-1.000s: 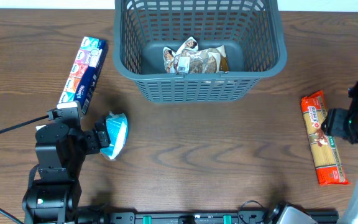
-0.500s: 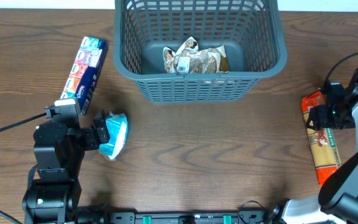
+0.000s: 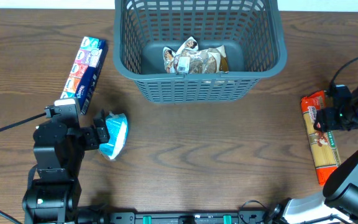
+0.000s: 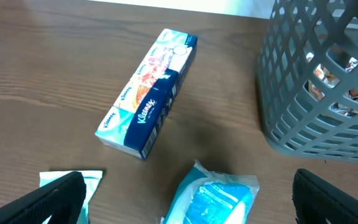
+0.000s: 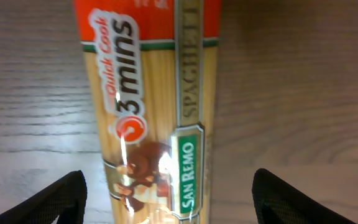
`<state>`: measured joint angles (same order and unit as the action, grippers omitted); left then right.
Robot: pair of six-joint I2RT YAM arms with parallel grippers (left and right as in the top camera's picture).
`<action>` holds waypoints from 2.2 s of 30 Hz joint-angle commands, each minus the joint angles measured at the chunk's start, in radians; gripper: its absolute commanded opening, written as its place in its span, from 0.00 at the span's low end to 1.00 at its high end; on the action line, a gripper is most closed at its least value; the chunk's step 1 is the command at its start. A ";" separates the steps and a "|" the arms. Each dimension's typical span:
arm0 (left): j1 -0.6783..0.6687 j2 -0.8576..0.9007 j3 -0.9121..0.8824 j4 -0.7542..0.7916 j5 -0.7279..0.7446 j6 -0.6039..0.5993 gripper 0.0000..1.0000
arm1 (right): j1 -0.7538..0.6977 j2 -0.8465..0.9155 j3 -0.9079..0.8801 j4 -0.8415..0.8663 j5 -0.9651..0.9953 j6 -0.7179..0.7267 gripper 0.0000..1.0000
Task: Pack container
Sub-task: 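Lower the right gripper and grasp the spaghetti package at its top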
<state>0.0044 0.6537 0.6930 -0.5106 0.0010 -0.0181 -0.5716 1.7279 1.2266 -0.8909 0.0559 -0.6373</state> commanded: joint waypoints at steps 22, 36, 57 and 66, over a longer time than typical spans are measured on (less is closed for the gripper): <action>-0.004 -0.002 0.022 0.049 0.006 0.015 0.99 | -0.024 0.009 -0.217 0.144 -0.023 -0.015 0.70; -0.004 -0.002 0.022 0.049 0.006 0.018 0.99 | -0.026 0.009 -0.322 0.260 -0.023 -0.015 0.70; -0.004 -0.002 0.022 0.049 0.006 0.018 0.99 | -0.025 0.009 -0.347 0.320 -0.031 0.019 0.01; -0.004 -0.002 0.022 0.048 0.006 0.018 0.99 | -0.023 0.005 -0.338 0.353 -0.072 0.118 0.01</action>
<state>0.0044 0.6537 0.6930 -0.4652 0.0006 -0.0181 -0.5926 1.6863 0.9199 -0.5476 0.0837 -0.5758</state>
